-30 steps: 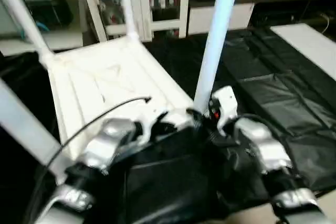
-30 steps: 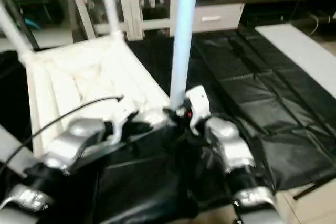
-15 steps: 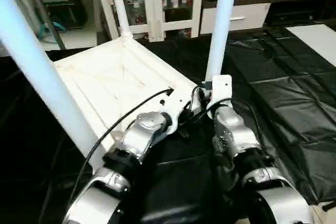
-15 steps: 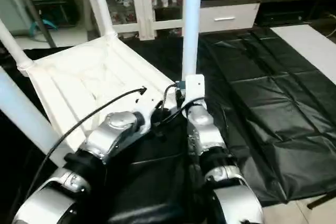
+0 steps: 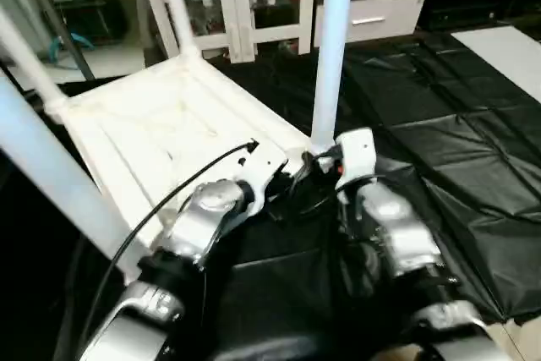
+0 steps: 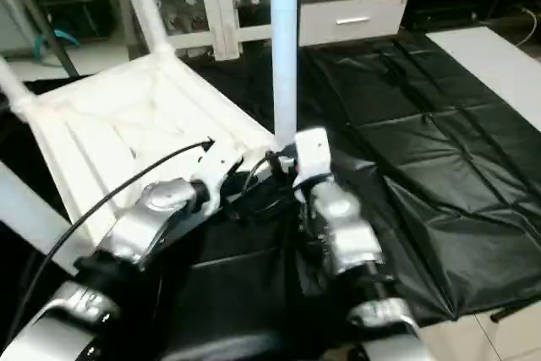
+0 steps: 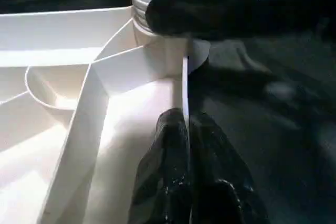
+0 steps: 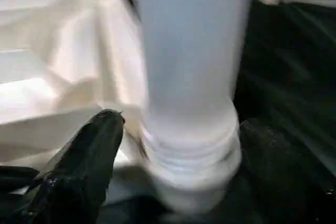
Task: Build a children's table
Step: Rotate leg to tighten
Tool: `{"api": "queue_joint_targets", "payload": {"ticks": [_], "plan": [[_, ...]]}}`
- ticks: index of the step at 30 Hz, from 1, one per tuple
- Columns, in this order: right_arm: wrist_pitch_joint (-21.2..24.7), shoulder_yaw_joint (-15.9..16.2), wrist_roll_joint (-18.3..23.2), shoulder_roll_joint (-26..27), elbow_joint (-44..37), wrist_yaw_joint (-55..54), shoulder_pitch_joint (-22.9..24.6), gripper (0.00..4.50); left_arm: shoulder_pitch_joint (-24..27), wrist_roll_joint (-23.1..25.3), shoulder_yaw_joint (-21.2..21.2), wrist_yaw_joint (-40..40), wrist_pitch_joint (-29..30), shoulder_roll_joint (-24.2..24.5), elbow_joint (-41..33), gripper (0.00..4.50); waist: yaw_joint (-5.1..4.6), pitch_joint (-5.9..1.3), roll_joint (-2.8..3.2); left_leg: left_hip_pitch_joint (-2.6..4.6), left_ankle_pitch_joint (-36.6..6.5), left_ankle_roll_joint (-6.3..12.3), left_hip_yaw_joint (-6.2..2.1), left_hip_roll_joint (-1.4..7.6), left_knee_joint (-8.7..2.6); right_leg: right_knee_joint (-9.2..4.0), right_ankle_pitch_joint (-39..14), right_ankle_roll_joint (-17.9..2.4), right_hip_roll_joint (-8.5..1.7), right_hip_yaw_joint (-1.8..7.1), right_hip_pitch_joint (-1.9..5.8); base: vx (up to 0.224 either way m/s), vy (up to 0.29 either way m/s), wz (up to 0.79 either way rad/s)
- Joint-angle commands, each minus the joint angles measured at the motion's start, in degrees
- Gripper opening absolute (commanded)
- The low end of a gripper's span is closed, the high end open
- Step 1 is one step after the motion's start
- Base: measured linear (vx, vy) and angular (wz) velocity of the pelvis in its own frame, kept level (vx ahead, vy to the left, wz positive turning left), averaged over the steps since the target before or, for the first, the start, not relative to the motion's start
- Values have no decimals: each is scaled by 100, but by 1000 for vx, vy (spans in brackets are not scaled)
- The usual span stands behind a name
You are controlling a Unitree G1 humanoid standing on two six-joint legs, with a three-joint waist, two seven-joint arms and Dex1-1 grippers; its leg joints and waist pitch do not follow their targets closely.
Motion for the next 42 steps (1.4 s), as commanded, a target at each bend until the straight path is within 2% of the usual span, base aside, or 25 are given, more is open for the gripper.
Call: {"api": "queue_joint_targets", "payload": {"ticks": [1,2,3,4,5,6,8,9,10,11,12,14,20,22,23,26,27,28,30,31,36,41,42], "plan": [[272,323,91,-583,-575,1044,278,384,316,-193,-235,-840,54,399,-490,0,68,-356,-100,76,-805,489,-158,296,-403,-375,-407,-1307,-327,127,327,0,0,0],[271,436,68,-885,-765,1440,395,384,441,-267,-318,-1134,109,550,-701,0,66,-354,-86,83,-822,479,-140,298,-403,-377,-403,-1304,-318,137,301,0,0,0],[298,493,188,-1182,-988,1921,521,384,567,-425,-389,-1462,174,699,-942,0,74,-358,-86,94,-837,458,-145,304,-400,-376,-367,-1316,-321,137,307,0,0,0],[298,493,188,-1182,-988,1921,521,384,567,-425,-389,-1462,174,699,-942,0,92,-355,-82,109,-912,467,-129,309,-396,-367,-320,-1343,-317,147,292,0,0,0],[311,521,331,-1405,-1166,2320,618,384,655,-564,-439,-1704,263,807,-1134,0,83,-345,-78,95,-952,472,-122,291,-404,-365,-332,-1375,-307,138,288,0,0,0],[384,534,480,-1579,-1380,2676,710,384,722,-663,-481,-1893,339,901,-1309,0,94,-338,-83,115,-997,451,-115,298,-403,-379,-404,-1405,-311,142,269,0,0,0],[393,537,498,-1603,-1402,2724,721,384,730,-674,-488,-1920,349,912,-1328,0,113,-336,-90,105,-957,433,-120,304,-409,-377,-452,-1414,-328,148,283,0,0,0],[528,656,659,-1960,-1605,3402,833,384,797,-817,-591,-2306,529,1080,-1563,0,104,-333,-150,111,-999,434,-100,287,-403,-389,-519,-1409,-306,144,290,0,0,0],[539,688,670,-2017,-1603,3518,839,384,798,-841,-607,-2371,571,1106,-1594,0,140,-338,-137,123,-990,436,-120,314,-406,-371,-549,-1400,-328,149,305,0,0,0],[605,831,717,-2254,-1595,4007,862,384,803,-934,-659,-2642,721,1205,-1722,0,144,-326,-148,108,-962,467,-106,309,-399,-376,-615,-1403,-336,157,295,0,0,0],[605,831,717,-2254,-1595,4007,862,384,803,-934,-659,-2642,721,1205,-1722,0,174,-324,-132,122,-935,479,-100,313,-394,-389,-661,-1414,-333,157,278,0,0,0],[626,888,720,-2318,-1562,4155,842,384,786,-954,-661,-2711,754,1228,-1740,0,192,-320,-139,125,-919,479,-91,302,-382,-400,-725,-1420,-330,161,261,0,0,0],[551,990,665,-2299,-1311,4434,692,384,713,-916,-674,-2808,739,1307,-1673,0,174,-320,-153,112,-980,381,-108,289,-390,-402,-955,-1368,-327,155,268,0,0,0],[535,994,648,-2287,-1278,4458,676,356,708,-911,-672,-2815,742,1311,-1668,0,187,-336,-150,115,-846,403,-107,289,-375,-383,-777,-1376,-325,157,273,0,0,0],[505,960,659,-2231,-1183,4444,615,356,704,-922,-651,-2787,768,1305,-1694,0,198,-344,-123,112,-805,411,-114,286,-370,-368,-701,-1391,-329,153,276,0,0,0],[469,894,731,-2132,-998,4445,524,327,721,-917,-655,-2743,796,1318,-1720,0,191,-342,-133,108,-827,439,-105,278,-360,-371,-623,-1458,-321,144,278,0,0,0],[483,892,749,-2127,-998,4464,514,321,719,-929,-650,-2742,818,1321,-1722,0,186,-340,-94,102,-853,426,-115,279,-367,-367,-668,-1457,-325,140,284,0,0,0],[503,890,765,-2120,-1005,4477,509,321,717,-941,-643,-2745,832,1323,-1724,0,176,-338,-119,113,-904,410,-109,281,-368,-378,-711,-1444,-317,141,281,0,0,0],[509,893,763,-2112,-1010,4473,505,308,714,-934,-645,-2745,819,1326,-1720,0,164,-336,-111,111,-967,372,-114,279,-375,-384,-805,-1443,-318,139,285,0,0,0],[530,889,763,-2103,-1021,4504,502,306,711,-914,-649,-2764,811,1334,-1717,0,158,-336,-130,115,-987,368,-109,280,-374,-391,-823,-1439,-317,143,283,0,0,0],[508,876,725,-2102,-988,4595,524,302,746,-836,-683,-2721,797,1326,-1740,0,166,-350,-139,111,-822,431,-109,278,-356,-363,-618,-1466,-316,141,289,0,0,0],[416,848,684,-2062,-842,4637,501,301,791,-777,-748,-2711,829,1370,-1823,0,170,-351,-135,112,-831,453,-109,280,-352,-364,-683,-1474,-322,139,285,0,0,0],[389,812,651,-1992,-730,4518,467,301,797,-742,-739,-2664,804,1380,-1797,0,166,-347,-175,107,-838,460,-106,281,-356,-371,-700,-1473,-321,138,288,0,0,0]]}}
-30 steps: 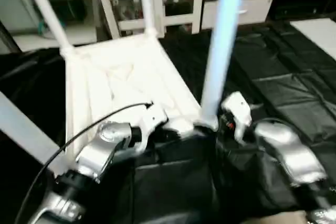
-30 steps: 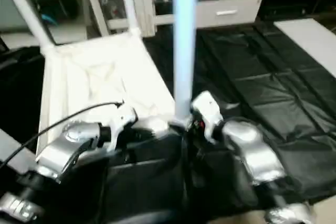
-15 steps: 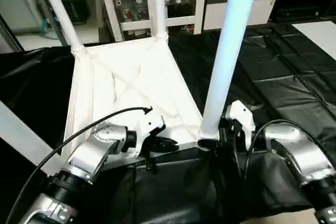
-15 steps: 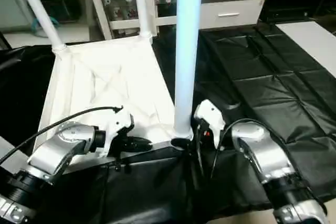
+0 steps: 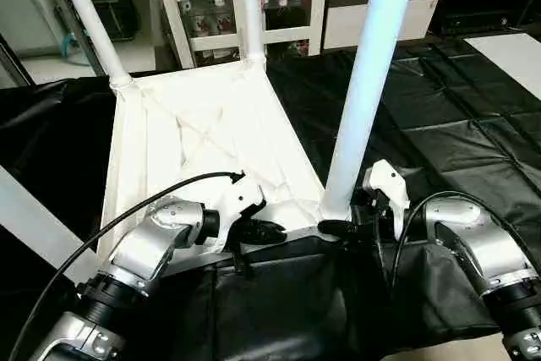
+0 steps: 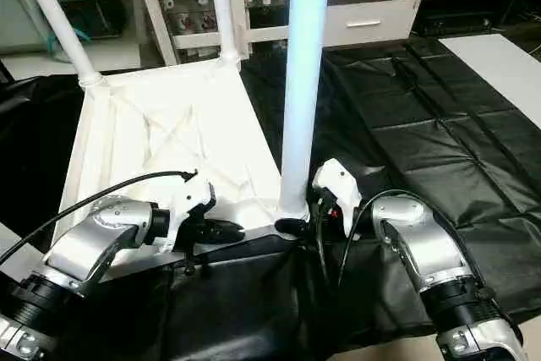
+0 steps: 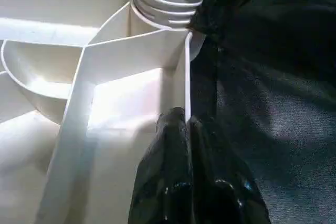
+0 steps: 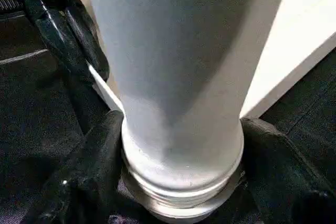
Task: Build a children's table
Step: Rotate leg to tighten
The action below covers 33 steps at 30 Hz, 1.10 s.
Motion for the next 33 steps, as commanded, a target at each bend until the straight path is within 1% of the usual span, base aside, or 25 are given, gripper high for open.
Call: {"api": "queue_joint_targets", "payload": {"ticks": [1,3,4,6,7,8,9,10,11,12,13,14,15,18,19,21,22,24,26,27,29,30,31,32,33], "plan": [[-30,42,-1,189,182,17,-129,301,7,54,-197,-46,10,8,-139,0,3,-346,-107,92,-841,456,-138,281,-391,-377,-737,-1476,-313,123,258,0,0,0],[-105,-91,-63,402,404,-411,-235,301,-14,35,-131,12,36,-13,-89,0,-27,-334,-128,95,-944,393,-138,277,-406,-395,-904,-1450,-308,122,258,0,0,0],[-139,-258,-80,628,608,-879,-327,301,-62,16,-47,137,23,-113,37,0,-55,-328,-145,95,-996,347,-140,275,-418,-411,-1028,-1420,-312,125,256,0,0,0],[-160,-439,-92,866,822,-1370,-429,300,-120,-2,45,278,8,-224,178,0,-98,-316,-124,91,-1109,265,-143,257,-429,-431,-1258,-1388,-320,123,239,0,0,0],[-169,-601,-45,1097,967,-1768,-476,297,-195,48,110,519,-32,-370,404,0,-156,-315,-132,93,-1218,153,-153,244,-448,-447,-1536,-1294,-314,122,230,0,0,0],[-181,-695,-12,1233,1049,-1984,-497,297,-240,89,143,673,-59,-460,548,0,-159,-310,-134,124,-1295,112,-149,254,-451,-478,-1635,-1263,-312,126,208,0,0,0],[-233,-796,-6,1399,1170,-2291,-531,297,-293,144,160,842,-121,-569,715,0,-166,-305,-206,125,-1361,64,-152,257,-461,-493,-1745,-1206,-310,129,217,0,0,0],[-323,-883,-42,1554,1307,-2609,-576,297,-350,199,177,1026,-152,-677,865,0,-161,-305,-177,114,-1362,48,-162,252,-466,-477,-1779,-1188,-321,132,221,0,0,0],[-395,-960,-115,1721,1483,-3031,-654,297,-435,282,186,1276,-171,-805,1018,0,-152,-302,-176,136,-1435,1,-159,260,-477,-505,-1860,-1140,-322,133,192,0,0,0],[-395,-960,-115,1721,1483,-3031,-654,297,-435,282,186,1276,-171,-805,1018,0,-158,-305,-163,137,-1438,-26,-166,263,-482,-495,-1833,-1139,-324,133,191,0,0,0],[-557,-1021,-365,2007,1850,-3891,-832,297,-666,470,293,1989,-104,-1106,1381,0,-174,-311,-150,129,-1428,-116,-166,257,-493,-477,-1619,-1154,-308,125,190,0,0,0],[-611,-1075,-410,2156,2047,-4226,-931,297,-776,551,337,2275,-67,-1241,1546,0,-172,-308,-135,138,-1429,-138,-161,251,-494,-482,-1583,-1163,-308,130,178,0,0,0],[-644,-1111,-426,2245,2165,-4402,-990,297,-839,596,364,2429,-44,-1318,1642,0,-175,-313,-142,153,-1458,-152,-156,245,-487,-486,-1571,-1181,-306,130,167,0,0,0],[-865,-1068,-745,2543,2696,-5304,-1298,295,-1159,736,562,3286,-201,-1700,2234,0,-176,-307,-154,115,-1518,-158,-170,218,-487,-504,-1692,-1110,-323,122,205,0,0,0],[-915,-1082,-821,2613,2820,-5519,-1368,282,-1228,786,591,3481,-288,-1766,2380,0,-165,-327,-146,137,-1440,-123,-159,220,-467,-513,-1503,-1108,-318,130,187,0,0,0],[-899,-1202,-791,2799,3040,-5890,-1533,273,-1364,842,632,3785,-427,-1893,2606,0,-156,-348,-151,111,-1278,-44,-159,212,-456,-474,-1216,-1141,-317,132,222,0,0,0],[-915,-1219,-819,2879,3143,-6094,-1617,274,-1435,877,659,3958,-532,-1947,2723,0,-140,-357,-144,116,-1153,21,-146,208,-439,-463,-1019,-1171,-307,129,212,0,0,0],[-956,-1225,-882,2965,3222,-6375,-1689,273,-1500,912,683,4130,-636,-1999,2842,0,-123,-363,-148,105,-1056,85,-143,209,-430,-443,-836,-1205,-306,124,234,0,0,0],[-1140,-1244,-1010,3088,3444,-6694,-1817,273,-1600,962,714,4318,-786,-2075,3050,0,-102,-369,-152,109,-968,151,-137,213,-426,-437,-758,-1221,-305,116,228,0,0,0],[-1232,-1291,-973,3151,3517,-6669,-1852,273,-1618,970,720,4344,-807,-2100,3080,0,-90,-364,-167,108,-1030,180,-127,209,-425,-451,-852,-1219,-319,119,228,0,0,0],[-1376,-1395,-822,3224,3595,-6413,-1920,273,-1629,971,721,4304,-870,-2095,3097,0,-69,-350,-147,100,-1131,199,-138,221,-442,-466,-1067,-1164,-333,118,230,0,0,0],[-1526,-1318,-821,3202,3452,-6089,-1875,273,-1602,975,702,4233,-883,-2043,3051,0,-61,-349,-127,101,-1168,195,-143,224,-451,-465,-1116,-1145,-331,115,232,0,0,0],[-1634,-1247,-842,3182,3342,-5874,-1836,308,-1580,979,687,4183,-893,-2005,3020,0,-62,-348,-127,97,-1237,180,-150,232,-462,-467,-1159,-1104,-328,111,236,0,0,0],[-1708,-1199,-810,3155,3120,-5661,-1725,329,-1529,962,666,4070,-896,-1954,2955,0,-57,-347,-112,103,-1245,178,-149,232,-460,-469,-1155,-1108,-327,112,228,0,0,0],[-1656,-1176,-766,3121,2877,-5538,-1606,342,-1468,947,642,3945,-885,-1894,2857,0,-44,-344,-121,88,-1235,213,-151,237,-461,-469,-1103,-1082,-330,115,249,0,0,0]]}}
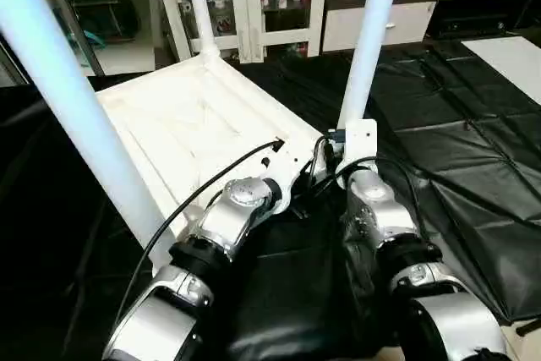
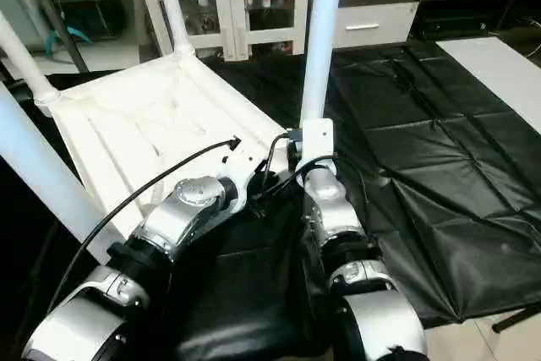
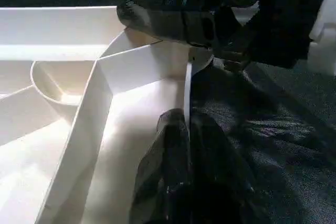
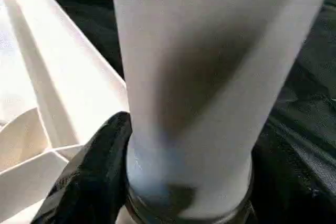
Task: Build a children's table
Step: Rotate leg to tighten
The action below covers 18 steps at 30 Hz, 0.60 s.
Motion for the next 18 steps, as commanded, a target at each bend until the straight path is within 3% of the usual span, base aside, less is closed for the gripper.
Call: {"api": "queue_joint_targets", "payload": {"ticks": [1,3,5,6,8,11,12,15,17,18], "plan": [[-38,393,179,252,-682,671,240,345,102,89,226,247,-84,320,7,0,-3,-359,-60,52,-1149,284,-158,230,-444,-434,-1005,-1022,-323,120,271,0,0,0],[98,476,188,156,-1068,785,403,364,197,65,167,-33,-106,421,-181,0,-100,-376,-83,-31,-903,323,-201,226,-460,-387,-762,-1022,-321,83,338,0,0,0],[280,548,217,31,-1472,957,584,390,309,38,97,-328,-163,519,-380,0,-122,-374,-66,23,-915,356,-189,237,-438,-414,-721,-1084,-307,93,296,0,0,0],[351,583,217,-42,-1610,1085,652,390,360,28,69,-445,-162,561,-461,0,-127,-388,-30,69,-953,363,-170,244,-421,-415,-692,-1209,-305,102,259,0,0,0],[470,676,182,-240,-1871,1344,794,397,471,21,0,-649,-151,655,-626,0,-111,-374,-44,53,-919,380,-164,253,-422,-406,-596,-1280,-294,102,282,0,0,0],[1247,752,661,-1059,-3080,2762,1369,397,926,-183,-354,-1608,-95,1098,-1425,0,-35,-362,-30,80,-1057,387,-177,294,-445,-407,-671,-1227,-295,116,303,0,0,0],[1255,752,668,-1066,-3094,2775,1374,397,930,-187,-356,-1616,-94,1101,-1434,0,-19,-354,-10,109,-1117,375,-162,308,-451,-413,-654,-1264,-288,123,248,0,0,0],[1445,920,892,-1676,-3697,3645,1647,397,1138,-454,-495,-2235,45,1331,-1950,0,9,-338,-39,94,-1278,281,-162,306,-475,-414,-863,-1230,-293,121,265,0,0,0],[1470,1079,938,-2157,-3986,4235,1839,397,1254,-594,-593,-2614,235,1516,-2249,0,39,-352,-27,131,-1243,259,-155,316,-464,-409,-823,-1231,-299,129,249,0,0,0],[1470,1079,938,-2157,-3986,4235,1839,397,1254,-594,-593,-2614,235,1516,-2249,0,57,-338,-29,118,-1196,272,-144,314,-458,-414,-792,-1251,-304,138,240,0,0,0]]}}
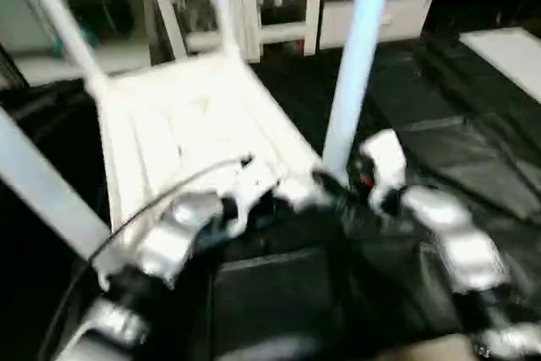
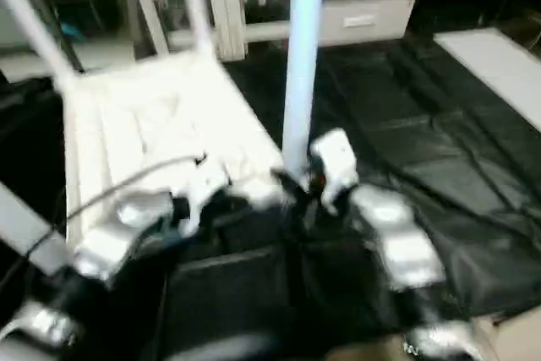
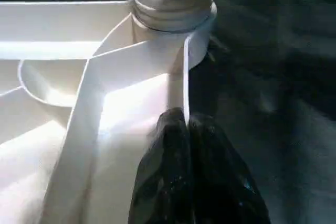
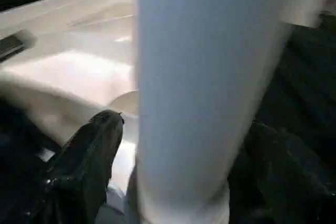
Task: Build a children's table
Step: Rotate leg to tighten
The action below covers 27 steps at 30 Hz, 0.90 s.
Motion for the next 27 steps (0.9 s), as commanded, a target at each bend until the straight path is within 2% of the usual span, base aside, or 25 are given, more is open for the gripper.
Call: {"api": "queue_joint_targets", "payload": {"ticks": [1,2,3,5,7,10,11,13,14,15,18,23,24,27], "plan": [[112,126,77,-136,-269,362,59,397,62,-106,-218,-333,146,39,-216,0,-1,-348,-60,123,-1147,270,-132,291,-437,-375,-761,-1317,-308,144,247,0,0,0],[154,178,101,-329,-383,595,124,397,101,-157,-257,-519,190,131,-340,0,-1,-350,-39,129,-1138,273,-131,296,-433,-376,-746,-1322,-304,149,246,0,0,0],[227,231,126,-550,-535,860,199,397,136,-219,-312,-725,252,232,-478,0,25,-353,-66,136,-1097,289,-134,302,-426,-365,-694,-1302,-299,147,264,0,0,0],[415,286,154,-820,-714,1232,256,397,156,-276,-370,-958,321,350,-618,0,44,-352,-61,117,-968,354,-134,301,-422,-344,-562,-1316,-304,148,274,0,0,0],[470,330,103,-842,-660,1298,209,397,142,-276,-378,-978,350,343,-624,0,31,-346,-72,106,-948,389,-128,292,-413,-358,-603,-1355,-307,143,272,0,0,0],[617,483,95,-870,-573,1456,153,397,132,-304,-385,-1003,463,321,-708,0,23,-342,-73,133,-1114,318,-131,297,-417,-394,-994,-1336,-318,146,255,0,0,0],[572,649,-56,-888,-379,1539,92,397,126,-303,-388,-1008,503,302,-740,0,20,-345,-75,131,-1102,310,-133,297,-414,-388,-975,-1343,-313,144,258,0,0,0],[463,780,-274,-891,-159,1490,6,397,118,-309,-403,-1008,532,296,-760,0,25,-346,-72,116,-1042,281,-139,292,-413,-377,-888,-1370,-313,138,264,0,0,0],[465,788,-288,-883,-129,1481,-10,397,119,-309,-407,-1009,537,297,-764,0,17,-349,-76,109,-1014,280,-142,288,-415,-368,-853,-1379,-312,133,271,0,0,0],[505,780,-309,-804,30,1396,-97,397,121,-310,-417,-1018,545,311,-771,0,5,-355,-119,101,-964,304,-139,278,-403,-358,-787,-1387,-310,131,281,0,0,0],[622,695,-270,-697,156,1361,-171,397,137,-294,-402,-1049,562,351,-788,0,9,-355,-84,112,-956,338,-134,277,-390,-368,-871,-1379,-317,140,272,0,0,0],[631,539,-125,-653,302,1409,-228,397,182,-275,-358,-1099,573,475,-823,0,-3,-354,-98,114,-969,344,-135,276,-392,-362,-918,-1383,-305,131,270,0,0,0],[621,521,-111,-649,329,1423,-235,381,187,-270,-355,-1093,574,480,-822,0,-5,-357,-116,111,-945,344,-133,276,-390,-363,-912,-1378,-307,133,277,0,0,0],[609,494,-93,-641,388,1453,-249,362,197,-269,-348,-1081,591,482,-833,0,0,-360,-106,109,-906,353,-132,276,-382,-352,-876,-1383,-303,133,273,0,0,0]]}}
